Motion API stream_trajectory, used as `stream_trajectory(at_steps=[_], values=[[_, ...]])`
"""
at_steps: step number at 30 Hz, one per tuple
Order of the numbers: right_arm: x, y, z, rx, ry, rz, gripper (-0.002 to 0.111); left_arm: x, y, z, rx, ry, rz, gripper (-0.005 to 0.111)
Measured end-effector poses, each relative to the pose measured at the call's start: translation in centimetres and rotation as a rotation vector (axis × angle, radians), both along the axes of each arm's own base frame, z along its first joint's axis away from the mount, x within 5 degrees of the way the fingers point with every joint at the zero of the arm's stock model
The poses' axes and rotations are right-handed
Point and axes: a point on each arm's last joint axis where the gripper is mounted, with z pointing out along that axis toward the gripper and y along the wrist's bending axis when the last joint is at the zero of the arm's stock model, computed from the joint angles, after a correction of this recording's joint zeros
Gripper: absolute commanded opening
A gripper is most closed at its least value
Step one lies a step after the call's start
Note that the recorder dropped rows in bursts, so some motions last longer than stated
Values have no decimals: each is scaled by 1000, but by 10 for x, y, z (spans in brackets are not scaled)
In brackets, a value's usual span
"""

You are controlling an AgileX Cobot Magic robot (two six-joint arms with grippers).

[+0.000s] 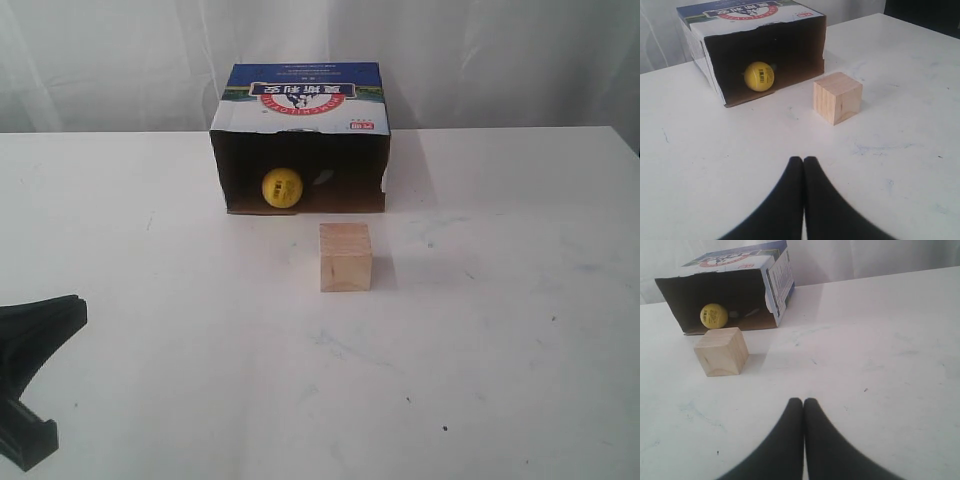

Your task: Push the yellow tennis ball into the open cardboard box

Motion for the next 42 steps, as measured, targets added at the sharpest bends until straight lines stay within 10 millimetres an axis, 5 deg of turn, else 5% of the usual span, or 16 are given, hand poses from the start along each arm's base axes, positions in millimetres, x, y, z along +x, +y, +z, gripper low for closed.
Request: stream_trajectory(at_steps=[27,42], values=[[0,0,0,0,0,0,0,-1,0,-2,57,-16,-13,0],[0,0,0,0,0,0,0,-19,9,-31,61,7,-15,0]])
